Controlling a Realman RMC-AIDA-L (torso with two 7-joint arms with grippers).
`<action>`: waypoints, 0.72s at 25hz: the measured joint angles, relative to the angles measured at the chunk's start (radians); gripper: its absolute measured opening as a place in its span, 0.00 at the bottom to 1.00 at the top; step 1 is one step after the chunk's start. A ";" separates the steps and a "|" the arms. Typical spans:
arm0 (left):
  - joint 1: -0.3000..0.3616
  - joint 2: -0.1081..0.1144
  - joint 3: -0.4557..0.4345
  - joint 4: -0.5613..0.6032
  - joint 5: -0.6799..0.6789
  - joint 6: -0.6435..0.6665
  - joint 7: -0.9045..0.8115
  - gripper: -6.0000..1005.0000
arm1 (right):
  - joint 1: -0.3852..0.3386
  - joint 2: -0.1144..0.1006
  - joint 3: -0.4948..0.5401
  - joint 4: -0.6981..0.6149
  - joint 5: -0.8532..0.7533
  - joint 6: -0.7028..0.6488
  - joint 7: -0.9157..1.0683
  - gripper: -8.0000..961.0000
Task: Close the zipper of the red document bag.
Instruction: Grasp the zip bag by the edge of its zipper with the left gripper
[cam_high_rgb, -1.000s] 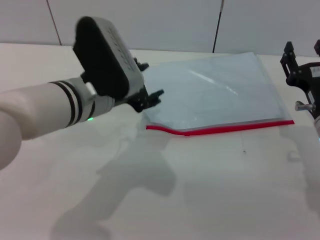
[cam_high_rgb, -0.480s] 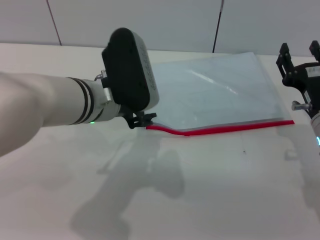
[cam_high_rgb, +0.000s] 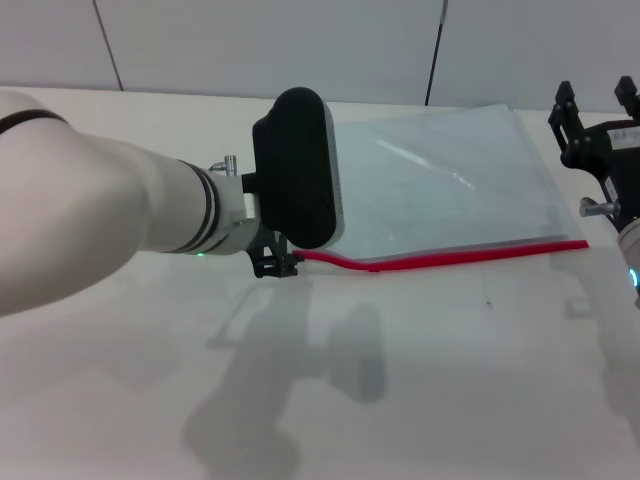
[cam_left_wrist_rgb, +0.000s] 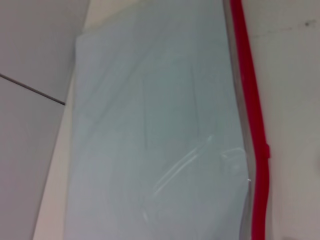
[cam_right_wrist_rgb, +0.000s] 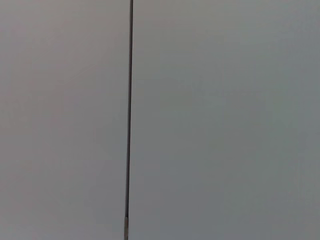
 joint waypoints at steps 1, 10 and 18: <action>-0.002 0.000 0.001 -0.001 0.000 0.004 0.000 0.66 | 0.000 0.000 0.000 0.000 0.000 0.000 0.000 0.70; -0.040 -0.001 0.038 -0.049 -0.002 0.020 -0.003 0.65 | 0.002 0.000 0.003 -0.001 0.000 0.001 0.000 0.70; -0.095 -0.002 0.030 -0.145 0.000 -0.016 -0.003 0.65 | 0.005 0.000 0.003 -0.003 0.000 0.001 0.000 0.70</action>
